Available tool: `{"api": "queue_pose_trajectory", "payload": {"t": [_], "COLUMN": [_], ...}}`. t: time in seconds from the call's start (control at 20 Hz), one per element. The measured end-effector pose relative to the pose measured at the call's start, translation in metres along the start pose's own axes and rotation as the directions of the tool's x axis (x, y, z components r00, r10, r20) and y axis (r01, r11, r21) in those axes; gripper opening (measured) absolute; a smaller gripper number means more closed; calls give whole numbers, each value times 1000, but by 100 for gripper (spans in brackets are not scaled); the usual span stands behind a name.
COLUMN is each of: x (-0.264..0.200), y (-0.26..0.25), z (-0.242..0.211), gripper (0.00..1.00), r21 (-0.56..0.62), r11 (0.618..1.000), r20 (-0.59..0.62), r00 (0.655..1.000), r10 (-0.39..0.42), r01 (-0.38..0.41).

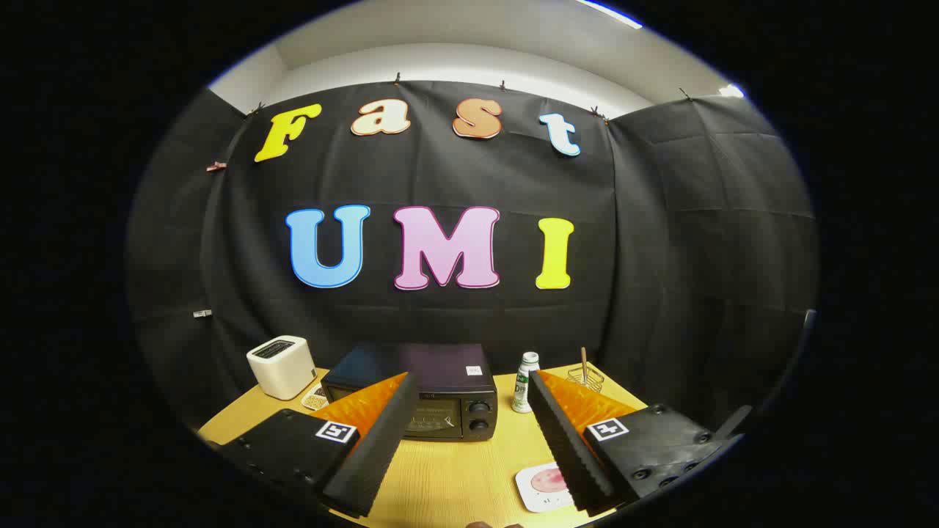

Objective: Open the toaster oven, put the food inside, and close the toaster oven door.

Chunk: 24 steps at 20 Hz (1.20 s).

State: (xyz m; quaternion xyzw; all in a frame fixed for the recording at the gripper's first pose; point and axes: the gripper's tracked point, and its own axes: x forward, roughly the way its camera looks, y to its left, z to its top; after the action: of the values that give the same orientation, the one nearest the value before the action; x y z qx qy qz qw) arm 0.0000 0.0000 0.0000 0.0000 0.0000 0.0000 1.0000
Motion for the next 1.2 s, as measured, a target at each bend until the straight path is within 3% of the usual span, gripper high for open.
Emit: {"api": "queue_pose_trajectory", "payload": {"t": [1.2], "x": [3], "y": [-5], "z": [15], "gripper": [98], "r21": [23], "r11": [999], "r20": [33], "r00": [999], "r10": [-36], "r01": [35]}}
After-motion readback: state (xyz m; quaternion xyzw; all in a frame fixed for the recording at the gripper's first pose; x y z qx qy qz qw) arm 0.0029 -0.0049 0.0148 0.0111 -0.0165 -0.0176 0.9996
